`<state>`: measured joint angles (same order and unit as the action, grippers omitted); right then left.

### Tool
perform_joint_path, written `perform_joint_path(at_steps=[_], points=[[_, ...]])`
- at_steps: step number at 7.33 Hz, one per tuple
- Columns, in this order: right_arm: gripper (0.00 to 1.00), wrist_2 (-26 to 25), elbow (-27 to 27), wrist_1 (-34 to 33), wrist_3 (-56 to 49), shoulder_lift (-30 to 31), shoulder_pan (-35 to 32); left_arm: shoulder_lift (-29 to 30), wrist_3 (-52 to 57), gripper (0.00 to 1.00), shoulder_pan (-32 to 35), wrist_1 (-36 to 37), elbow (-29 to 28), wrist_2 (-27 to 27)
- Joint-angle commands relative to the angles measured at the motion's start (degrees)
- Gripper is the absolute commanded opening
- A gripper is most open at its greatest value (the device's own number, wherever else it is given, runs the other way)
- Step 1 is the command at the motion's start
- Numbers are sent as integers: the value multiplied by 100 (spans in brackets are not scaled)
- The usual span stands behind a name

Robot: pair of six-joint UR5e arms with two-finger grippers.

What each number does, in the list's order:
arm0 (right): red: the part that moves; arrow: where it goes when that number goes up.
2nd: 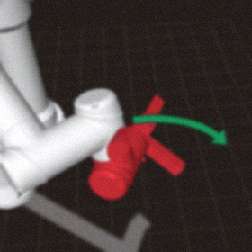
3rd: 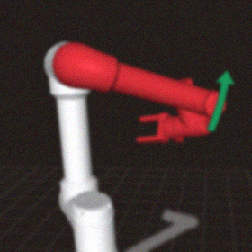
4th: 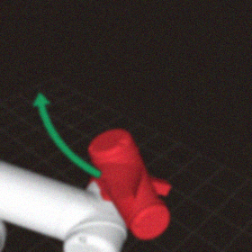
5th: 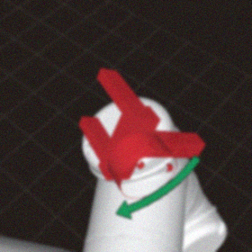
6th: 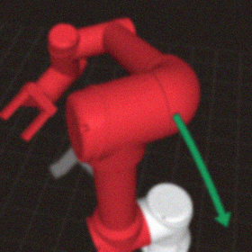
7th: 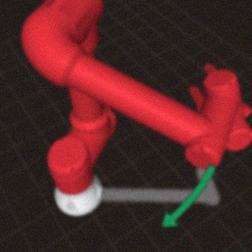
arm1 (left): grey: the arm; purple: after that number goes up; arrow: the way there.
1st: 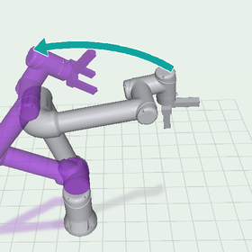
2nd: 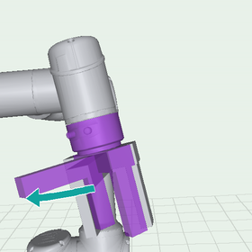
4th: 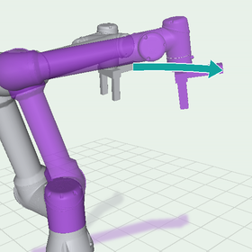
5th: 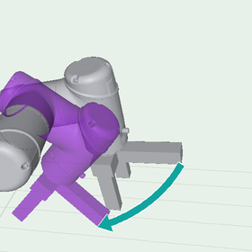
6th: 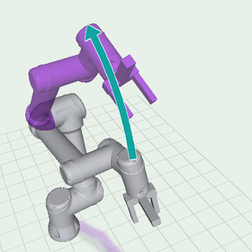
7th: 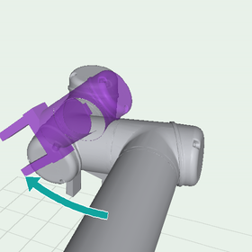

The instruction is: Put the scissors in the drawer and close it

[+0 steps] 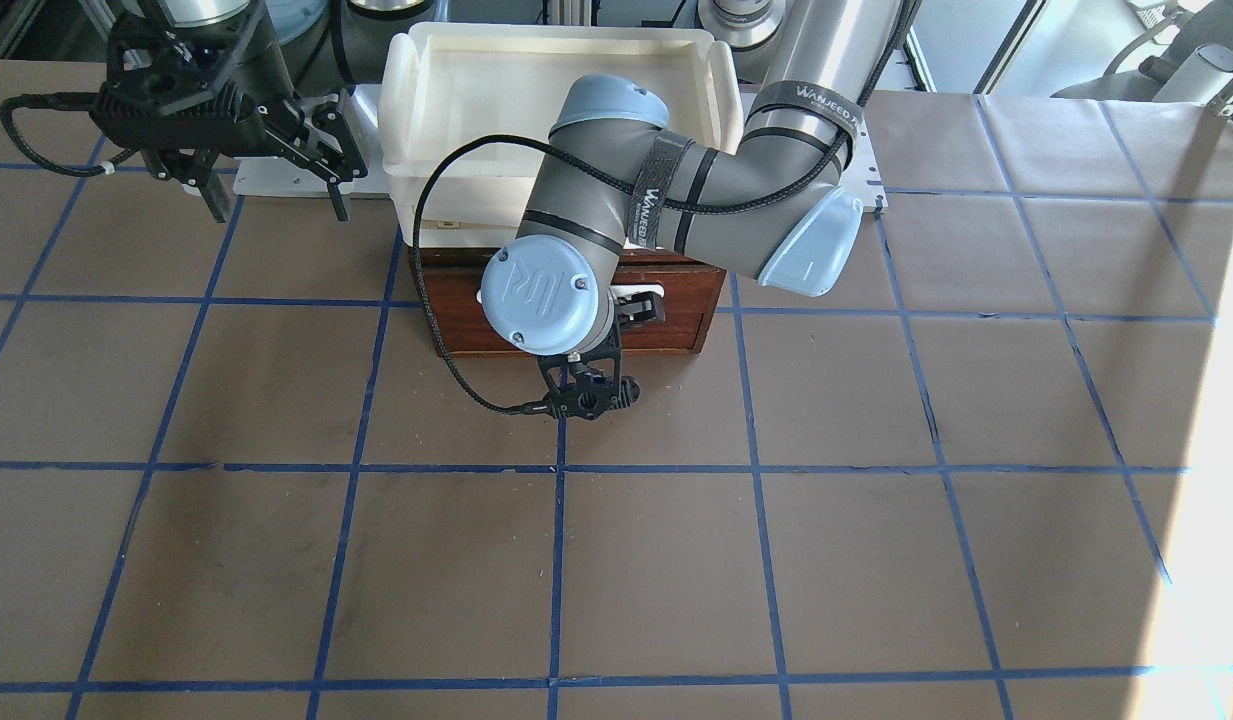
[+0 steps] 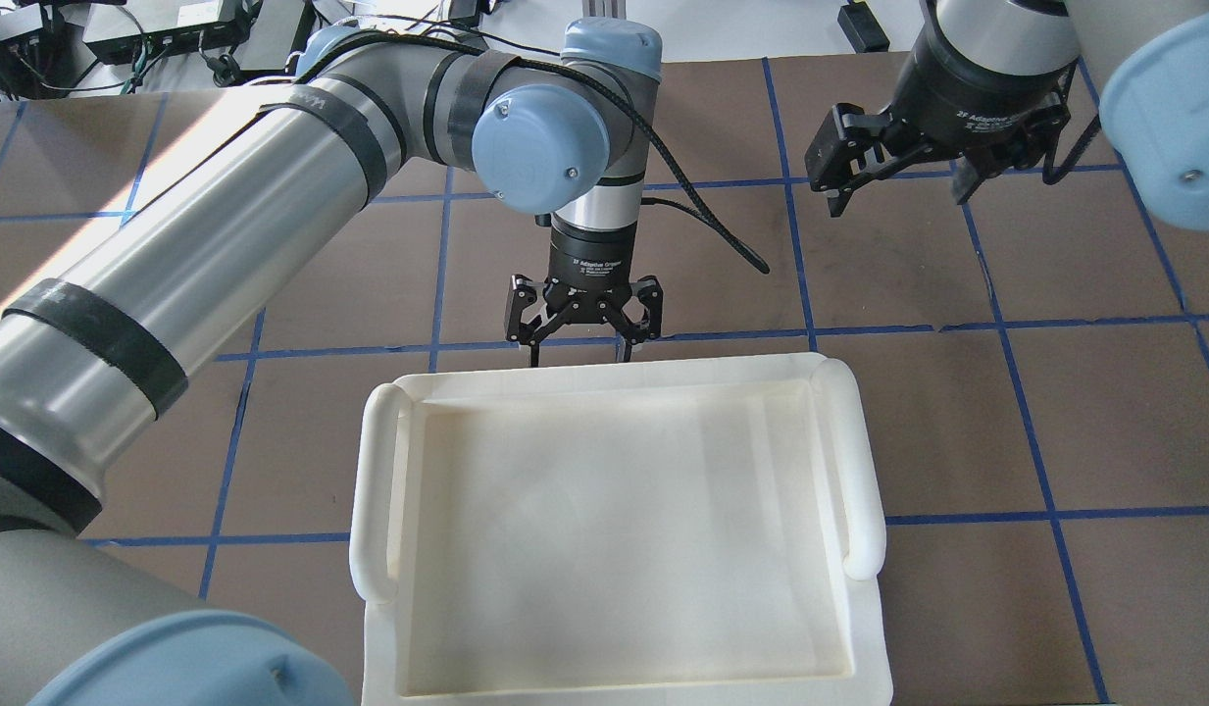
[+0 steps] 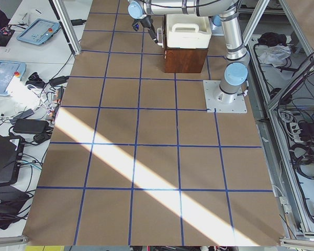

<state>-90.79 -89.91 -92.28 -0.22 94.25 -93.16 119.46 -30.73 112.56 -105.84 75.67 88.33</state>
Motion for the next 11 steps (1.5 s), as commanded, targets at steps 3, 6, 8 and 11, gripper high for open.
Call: perform_joint_path(at_steps=[3,6,8,11], points=[[100,0,0,0,-5,-3,0,50,-12,100,-50,70,-25,44],[100,0,0,0,4,-3,0,-238,49,100,-522,1475,-148,-201],[100,0,0,0,4,-3,0,-545,426,100,-1234,2280,-263,-185],[100,0,0,0,4,-3,0,-941,1713,100,-2086,2683,-272,-221]])
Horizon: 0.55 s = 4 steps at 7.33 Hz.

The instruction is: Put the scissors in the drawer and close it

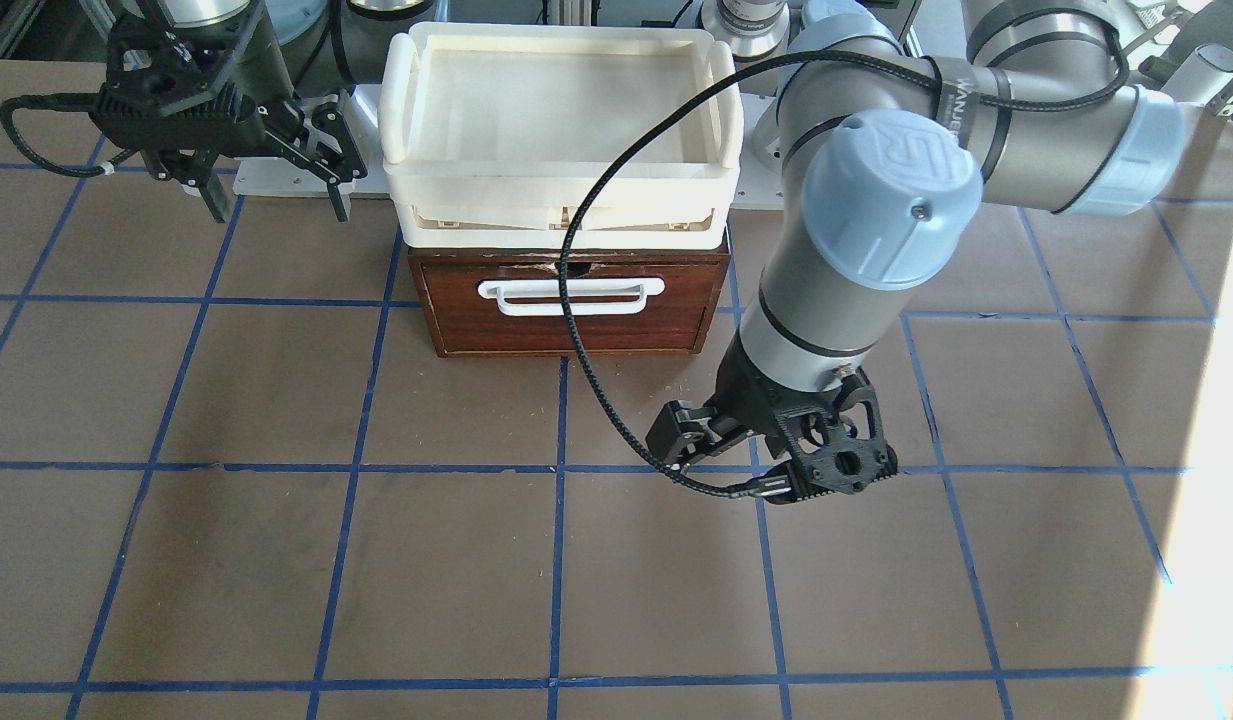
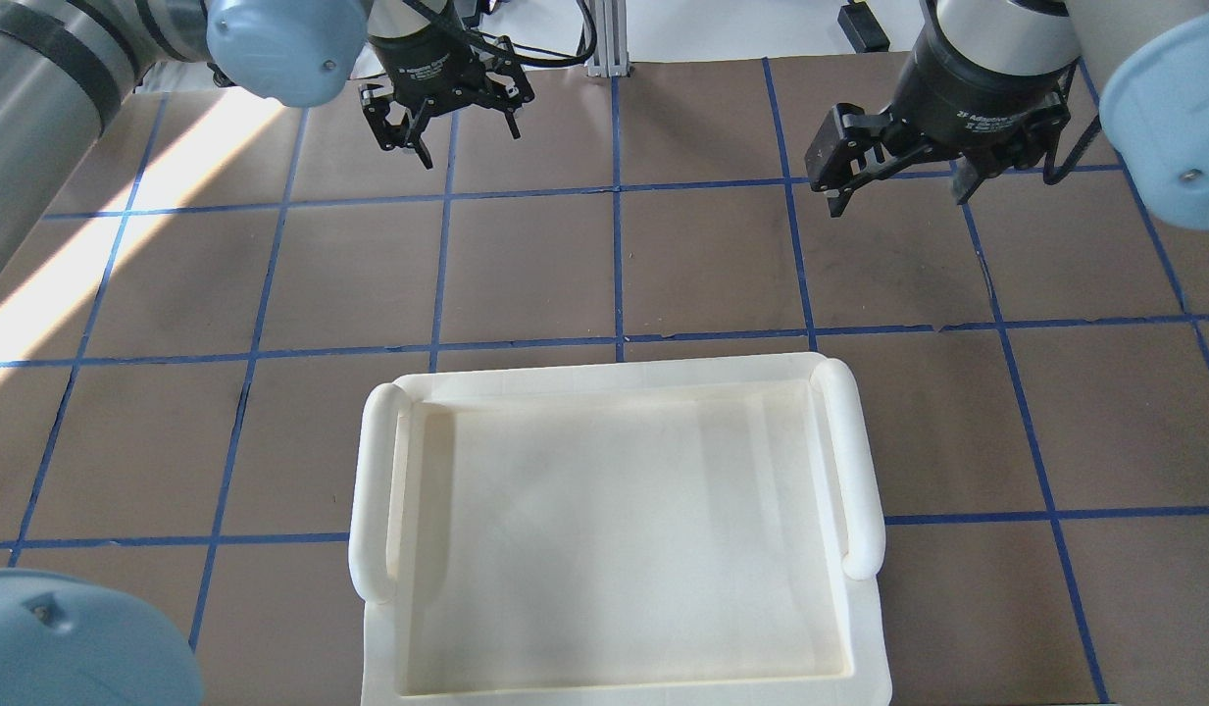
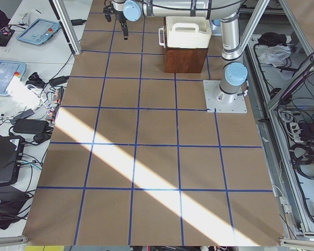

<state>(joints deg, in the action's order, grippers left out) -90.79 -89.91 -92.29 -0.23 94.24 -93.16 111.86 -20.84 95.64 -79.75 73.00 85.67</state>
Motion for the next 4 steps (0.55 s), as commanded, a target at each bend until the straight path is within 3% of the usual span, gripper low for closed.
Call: perform_joint_path(at_steps=[1,2,4], points=[[100,0,0,0,-3,-3,0,-374,1331,100,-676,22,56,72],[100,0,0,0,5,-3,0,-576,1885,100,-878,-205,100,72],[100,0,0,9,6,6,0,-1077,1996,100,-942,-847,144,484]])
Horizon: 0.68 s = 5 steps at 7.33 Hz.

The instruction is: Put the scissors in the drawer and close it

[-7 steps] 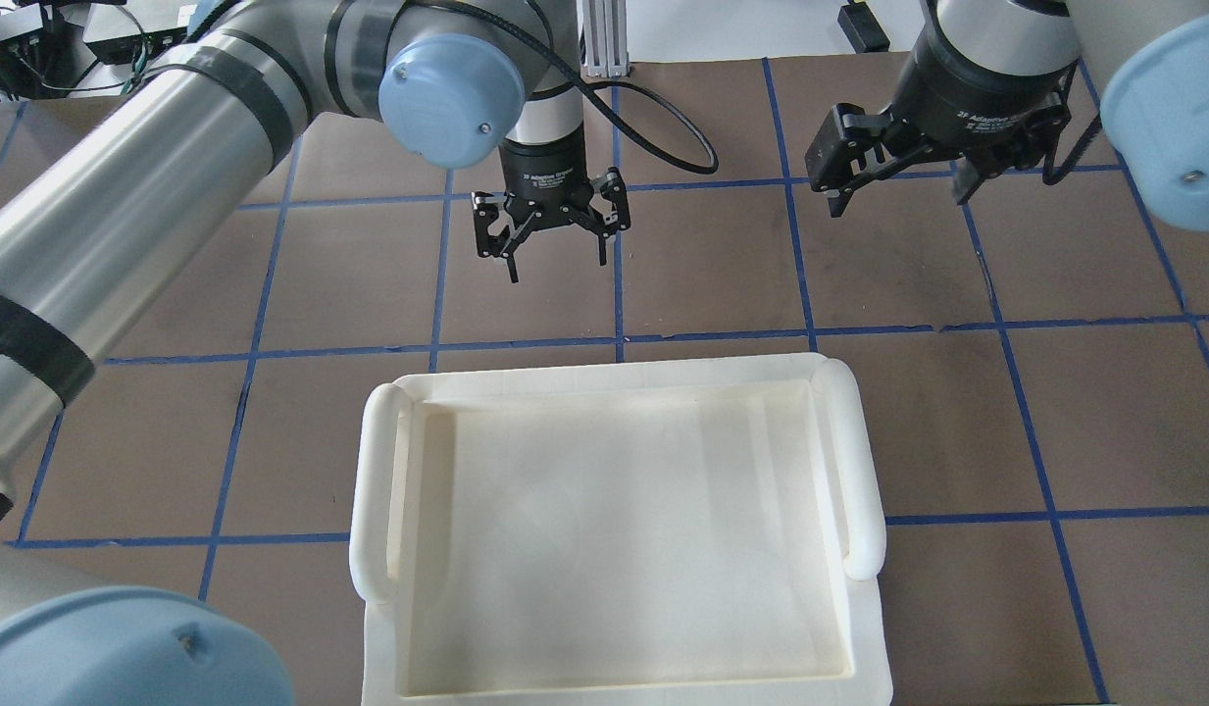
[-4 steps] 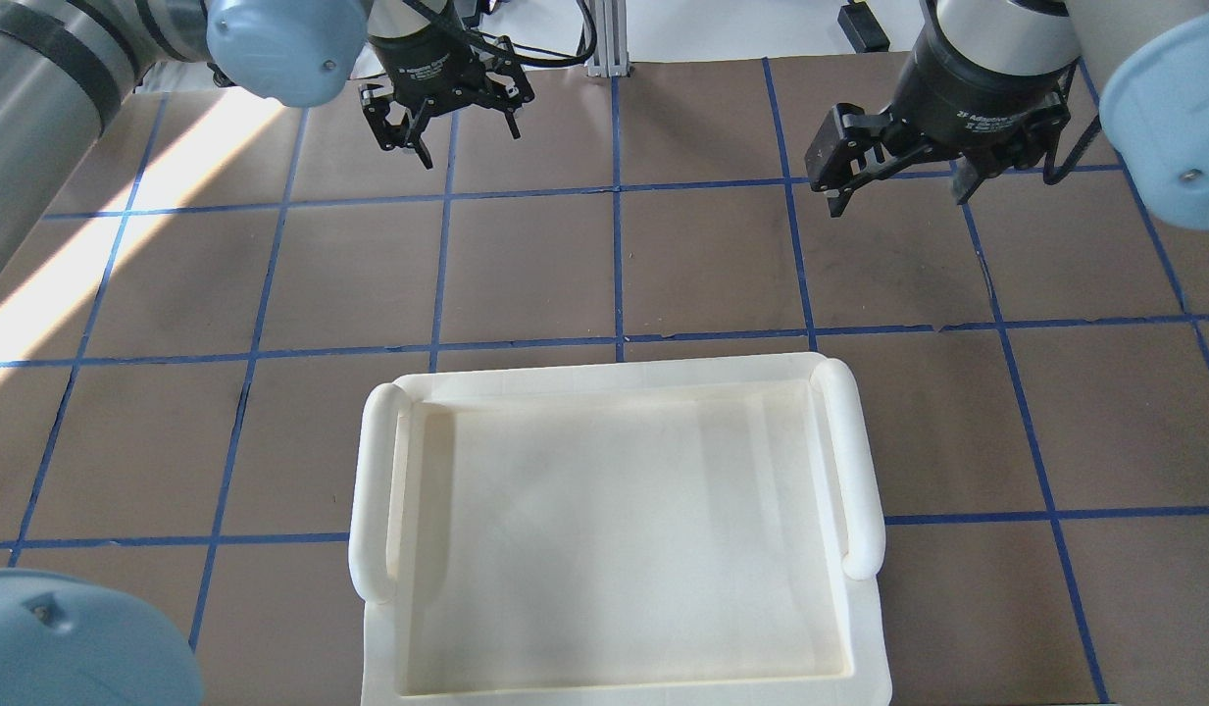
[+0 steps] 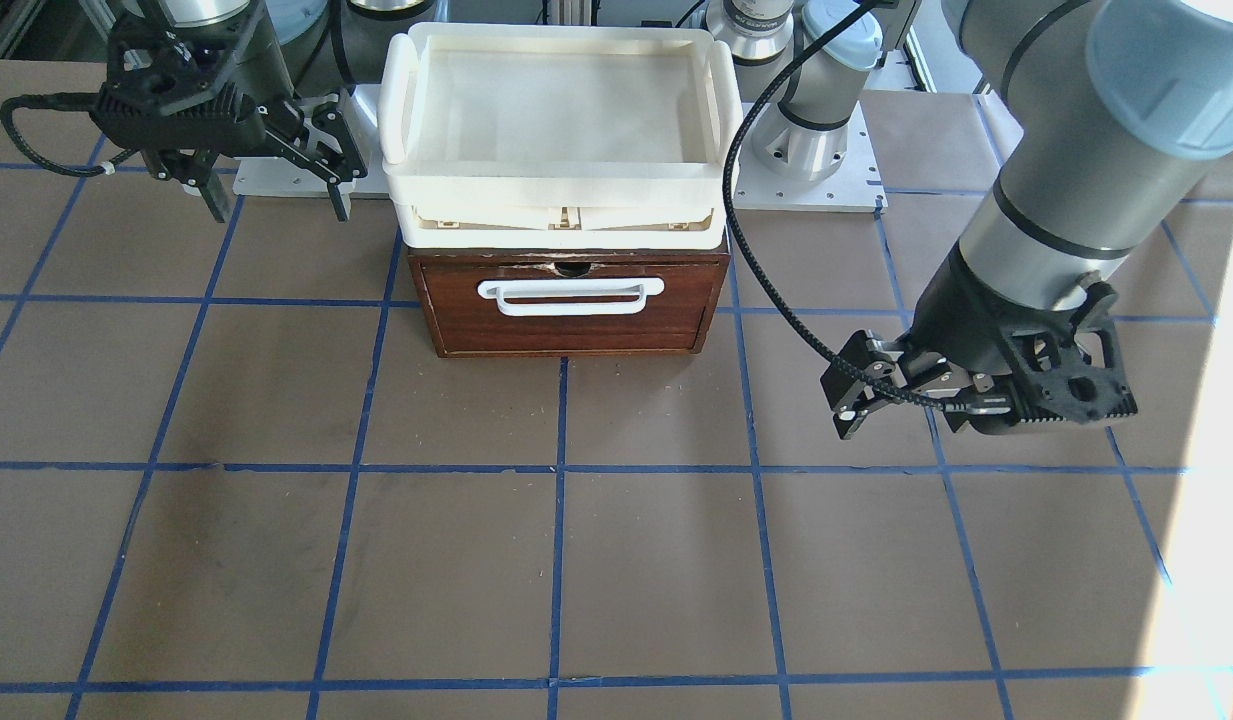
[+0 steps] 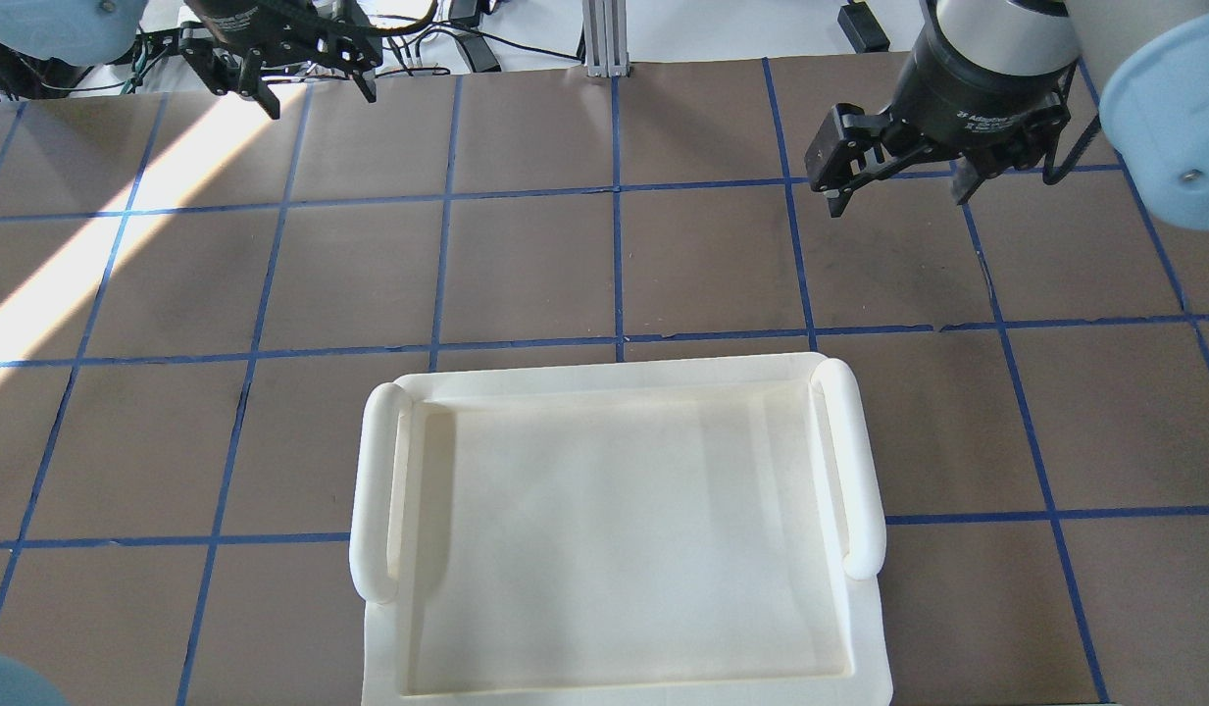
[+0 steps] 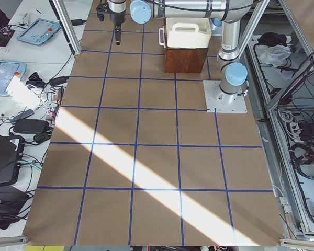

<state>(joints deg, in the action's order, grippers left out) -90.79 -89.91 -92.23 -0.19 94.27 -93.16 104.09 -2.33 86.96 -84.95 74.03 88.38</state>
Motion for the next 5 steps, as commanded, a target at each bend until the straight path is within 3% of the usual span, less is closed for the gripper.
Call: perform_joint_path(at_steps=[1,3,5], points=[[100,0,0,3,1,3,0,-571,267,100,-126,-495,268,414],[100,0,-44,-14,1,3,0,-1116,277,100,-136,-479,961,478],[100,0,-44,-23,1,3,0,-1259,277,100,-153,-487,1122,469]])
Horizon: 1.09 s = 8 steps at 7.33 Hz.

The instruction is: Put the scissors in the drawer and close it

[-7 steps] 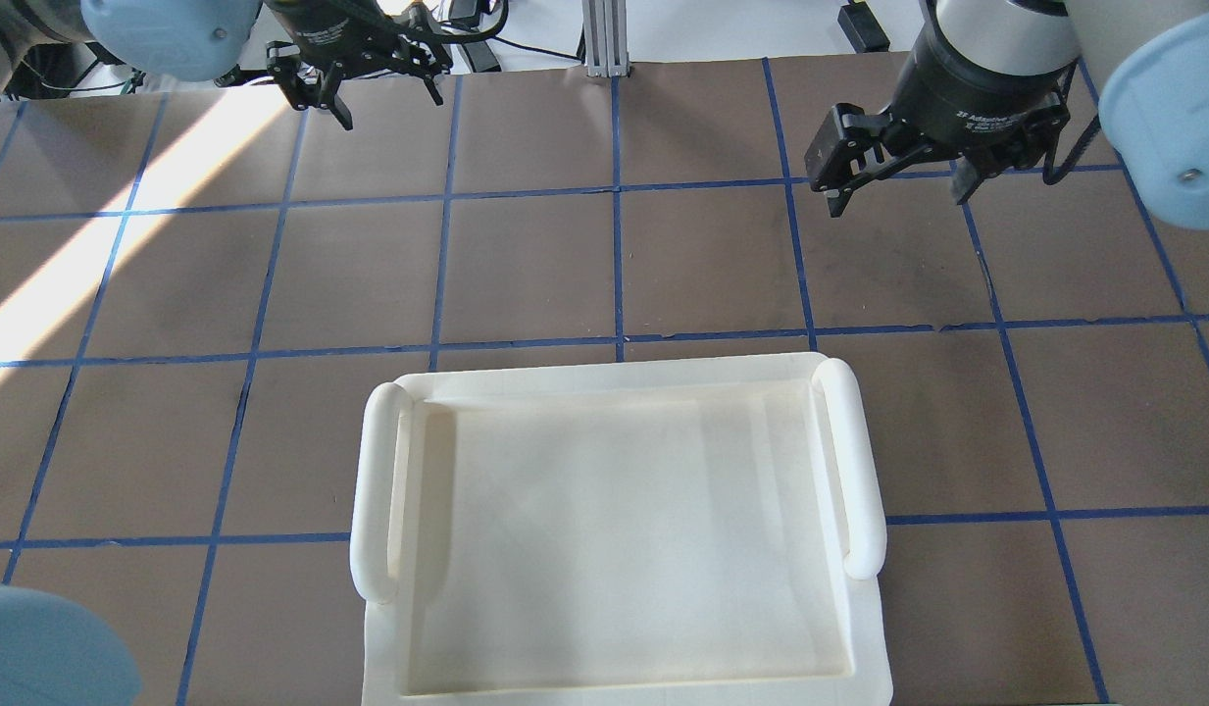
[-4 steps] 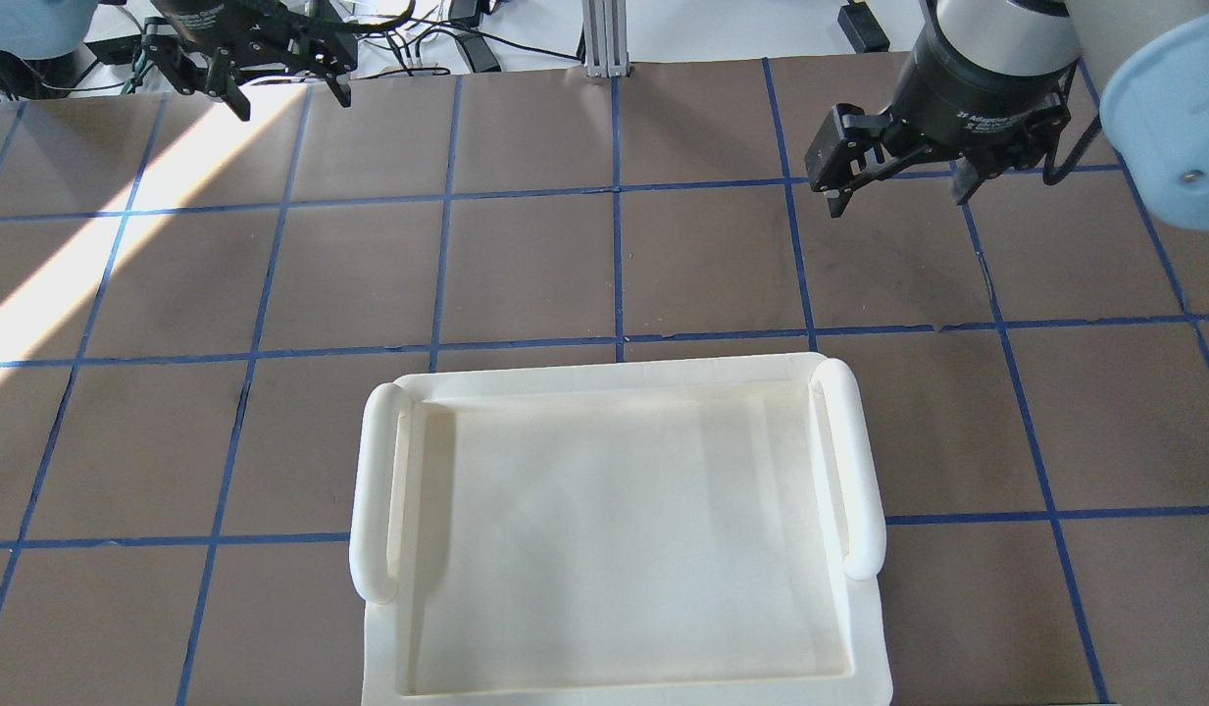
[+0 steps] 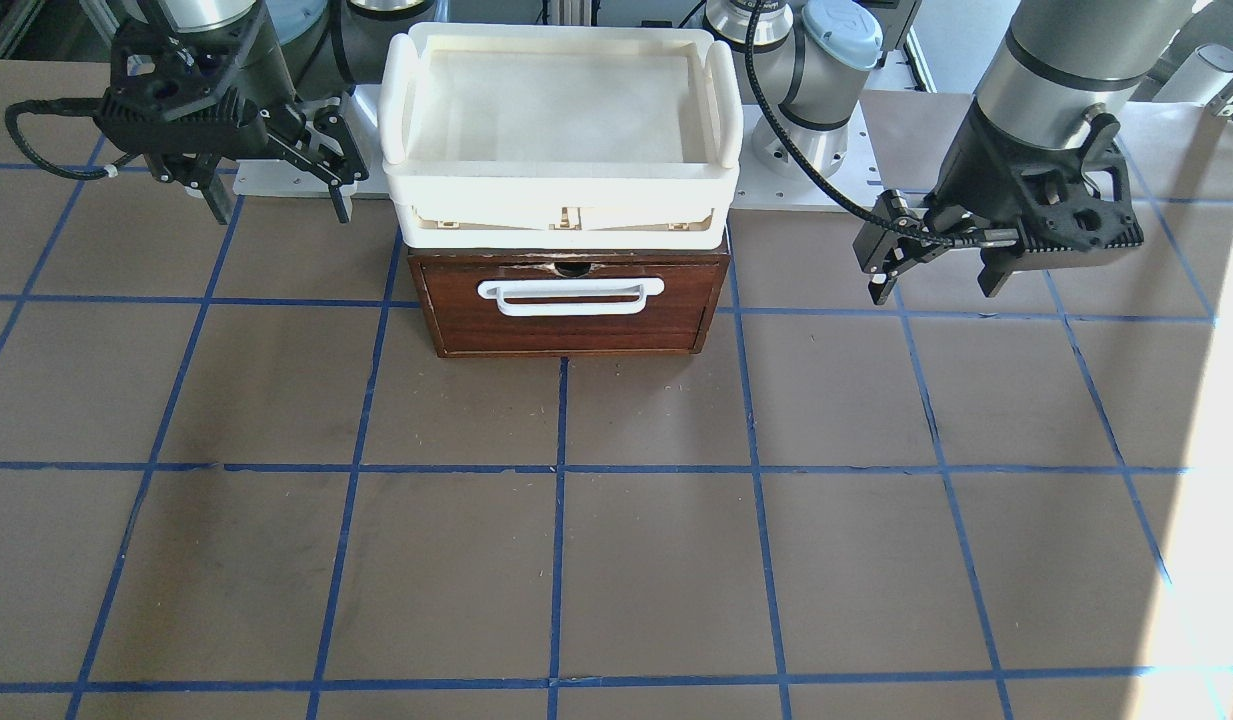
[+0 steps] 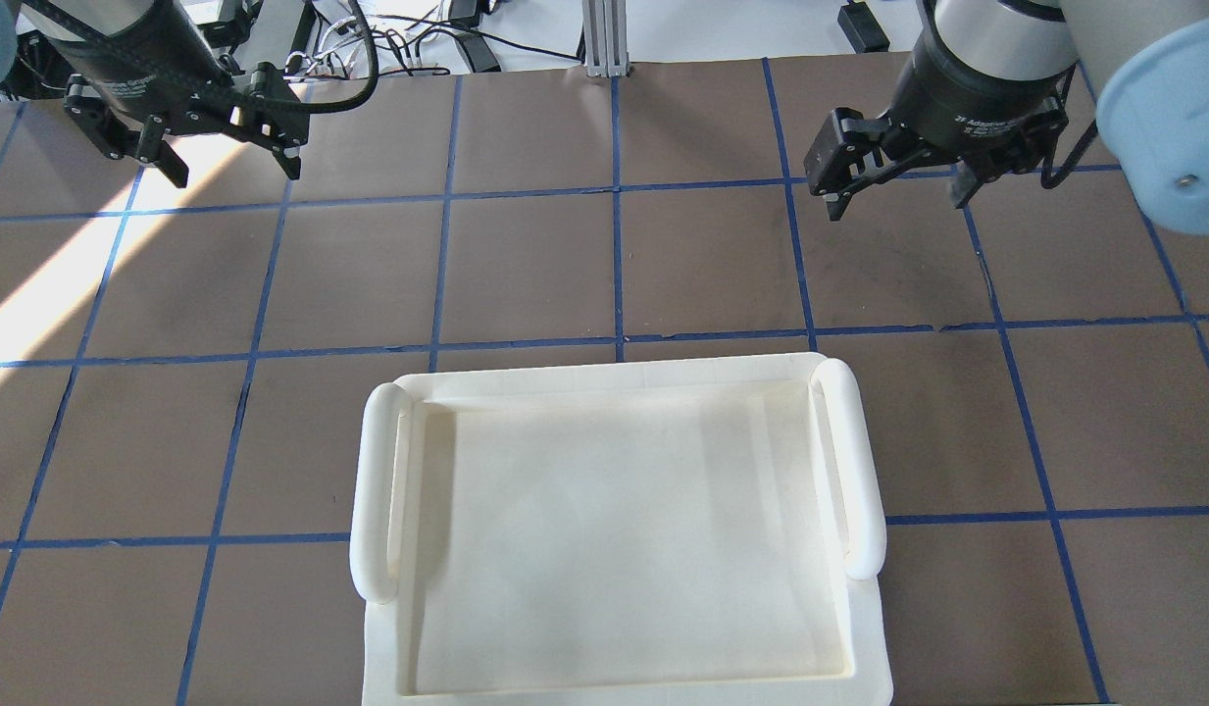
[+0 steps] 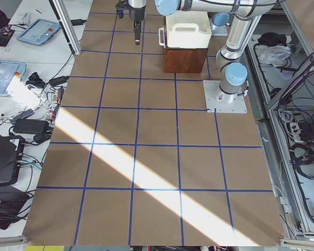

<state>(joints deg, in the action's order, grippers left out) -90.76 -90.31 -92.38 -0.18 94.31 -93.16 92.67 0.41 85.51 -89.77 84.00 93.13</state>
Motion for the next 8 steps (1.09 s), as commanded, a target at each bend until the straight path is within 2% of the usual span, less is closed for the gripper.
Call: perform_joint_path(at_steps=[1,5,8], points=[[100,-4,-4,-8,0,0,0,-152,3,100,-8,-15,143,-5],[100,-4,-4,-8,0,0,0,-223,21,100,-17,-59,187,-14],[100,-4,-4,-8,0,0,0,-407,353,100,0,-67,467,-119]])
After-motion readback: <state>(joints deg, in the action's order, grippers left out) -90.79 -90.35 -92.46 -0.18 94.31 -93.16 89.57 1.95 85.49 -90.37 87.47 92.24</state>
